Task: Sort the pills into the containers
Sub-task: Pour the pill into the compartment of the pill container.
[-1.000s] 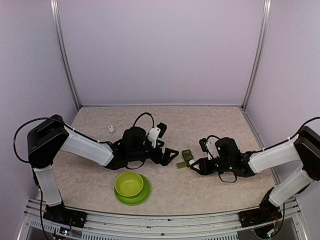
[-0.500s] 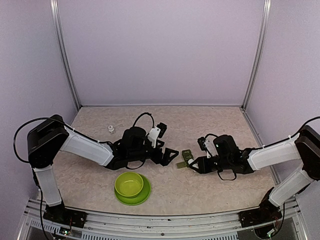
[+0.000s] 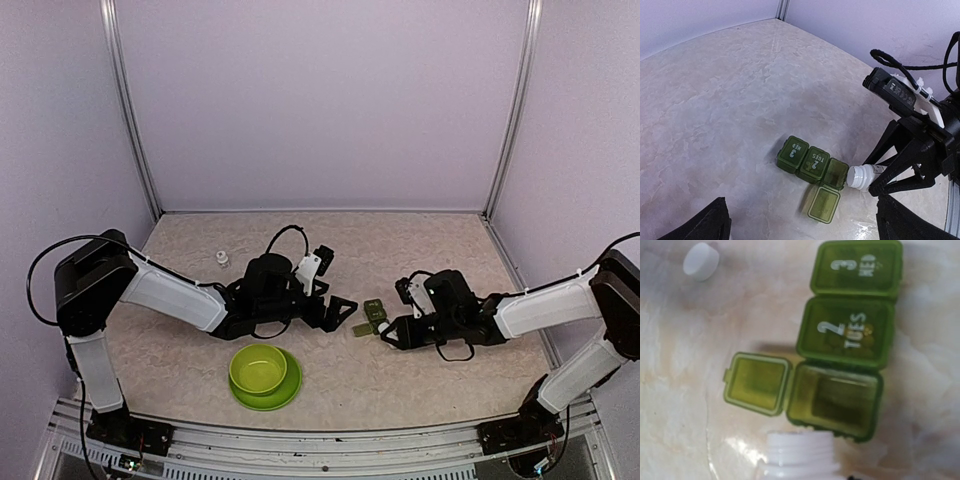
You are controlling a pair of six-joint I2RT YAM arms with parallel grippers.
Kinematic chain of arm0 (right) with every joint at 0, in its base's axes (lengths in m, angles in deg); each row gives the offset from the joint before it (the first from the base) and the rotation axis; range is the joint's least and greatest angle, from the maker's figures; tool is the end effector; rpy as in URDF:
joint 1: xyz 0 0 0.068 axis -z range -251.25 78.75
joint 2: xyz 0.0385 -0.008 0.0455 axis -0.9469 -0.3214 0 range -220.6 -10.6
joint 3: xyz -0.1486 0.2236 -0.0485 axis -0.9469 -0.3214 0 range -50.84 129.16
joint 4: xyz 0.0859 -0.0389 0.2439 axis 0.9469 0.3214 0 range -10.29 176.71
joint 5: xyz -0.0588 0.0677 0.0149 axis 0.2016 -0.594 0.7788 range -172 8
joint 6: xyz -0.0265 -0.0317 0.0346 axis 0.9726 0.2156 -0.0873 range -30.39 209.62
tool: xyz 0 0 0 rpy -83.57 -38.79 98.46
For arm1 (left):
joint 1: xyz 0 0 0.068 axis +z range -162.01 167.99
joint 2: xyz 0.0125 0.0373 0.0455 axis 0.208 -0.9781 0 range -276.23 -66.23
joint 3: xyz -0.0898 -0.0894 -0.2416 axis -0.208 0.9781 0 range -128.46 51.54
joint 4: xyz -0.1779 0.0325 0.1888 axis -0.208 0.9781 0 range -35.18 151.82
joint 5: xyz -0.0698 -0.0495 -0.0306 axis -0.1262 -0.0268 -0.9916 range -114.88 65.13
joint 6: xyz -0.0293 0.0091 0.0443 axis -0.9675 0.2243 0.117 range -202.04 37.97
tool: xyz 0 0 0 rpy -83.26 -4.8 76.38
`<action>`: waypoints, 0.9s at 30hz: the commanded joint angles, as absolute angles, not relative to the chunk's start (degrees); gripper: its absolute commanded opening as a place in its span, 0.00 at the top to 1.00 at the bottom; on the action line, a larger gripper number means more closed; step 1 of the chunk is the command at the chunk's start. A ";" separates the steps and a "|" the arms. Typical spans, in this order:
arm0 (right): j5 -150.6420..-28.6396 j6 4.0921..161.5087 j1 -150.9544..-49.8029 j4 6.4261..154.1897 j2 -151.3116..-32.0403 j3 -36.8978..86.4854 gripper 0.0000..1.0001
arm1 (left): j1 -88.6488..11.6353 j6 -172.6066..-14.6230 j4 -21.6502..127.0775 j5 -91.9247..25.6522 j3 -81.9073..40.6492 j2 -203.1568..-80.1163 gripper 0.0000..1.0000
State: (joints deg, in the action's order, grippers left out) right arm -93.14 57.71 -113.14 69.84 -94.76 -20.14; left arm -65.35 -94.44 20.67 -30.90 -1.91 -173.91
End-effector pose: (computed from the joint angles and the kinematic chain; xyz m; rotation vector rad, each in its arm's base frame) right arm 0.1936 0.1828 0.1399 -0.3190 2.4593 0.8310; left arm 0.2327 -0.3189 0.1638 0.7749 1.8638 -0.8546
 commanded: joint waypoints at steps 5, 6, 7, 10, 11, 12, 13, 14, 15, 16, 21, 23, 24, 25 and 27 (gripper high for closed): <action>-91.98 56.66 -113.59 72.49 -95.42 -17.56 1.00 | -65.18 -93.47 20.98 -31.57 -2.68 -173.15 0.01; -92.01 56.66 -113.59 72.50 -95.56 -17.60 1.00 | -65.18 -93.48 20.98 -31.56 -2.69 -173.13 0.01; -91.97 56.54 -113.57 72.62 -95.64 -17.54 1.00 | -65.18 -93.49 20.98 -31.55 -2.69 -173.20 0.01; -91.85 56.32 -113.61 73.09 -95.82 -17.31 1.00 | -65.18 -93.51 21.03 -31.60 -2.64 -173.11 0.01; -91.91 56.31 -113.58 73.28 -95.92 -17.16 1.00 | -65.18 -93.47 21.05 -31.56 -2.68 -173.11 0.01; -91.94 56.23 -113.58 73.54 -96.06 -17.01 1.00 | -65.18 -93.40 21.07 -31.56 -2.69 -173.11 0.01; -91.87 56.06 -113.60 73.86 -96.15 -16.87 1.00 | -65.18 -93.38 21.07 -31.58 -2.68 -173.11 0.01; -91.79 55.91 -113.54 74.19 -96.22 -16.70 1.00 | -65.18 -93.40 21.07 -31.49 -2.69 -173.11 0.01; -91.71 55.89 -113.53 74.33 -96.35 -16.62 1.00 | -65.24 -93.40 21.07 -31.55 -2.69 -173.11 0.01; -91.66 55.80 -113.59 74.39 -96.44 -16.58 1.00 | -65.25 -93.38 21.06 -31.55 -2.69 -173.03 0.01; -91.53 55.65 -113.57 74.50 -96.70 -16.36 1.00 | -65.27 -93.33 21.09 -31.55 -2.69 -173.02 0.01; -91.56 55.60 -113.56 74.79 -96.85 -16.07 1.00 | -65.27 -93.24 21.15 -31.45 -2.68 -172.94 0.01; -91.63 55.54 -113.59 75.04 -96.94 -15.93 1.00 | -65.27 -93.22 21.16 -31.46 -2.69 -172.93 0.01; -91.60 55.47 -113.53 75.45 -96.99 -15.66 1.00 | -65.27 -93.21 21.16 -31.47 -2.69 -172.89 0.01; -91.65 55.37 -113.57 76.25 -97.15 -15.22 1.00 | -65.27 -93.14 21.15 -31.47 -2.62 -172.84 0.01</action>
State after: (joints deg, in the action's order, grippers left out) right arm -92.20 55.97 -113.14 73.65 -96.11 -17.08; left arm -65.35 -94.29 20.67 -30.92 -1.91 -173.89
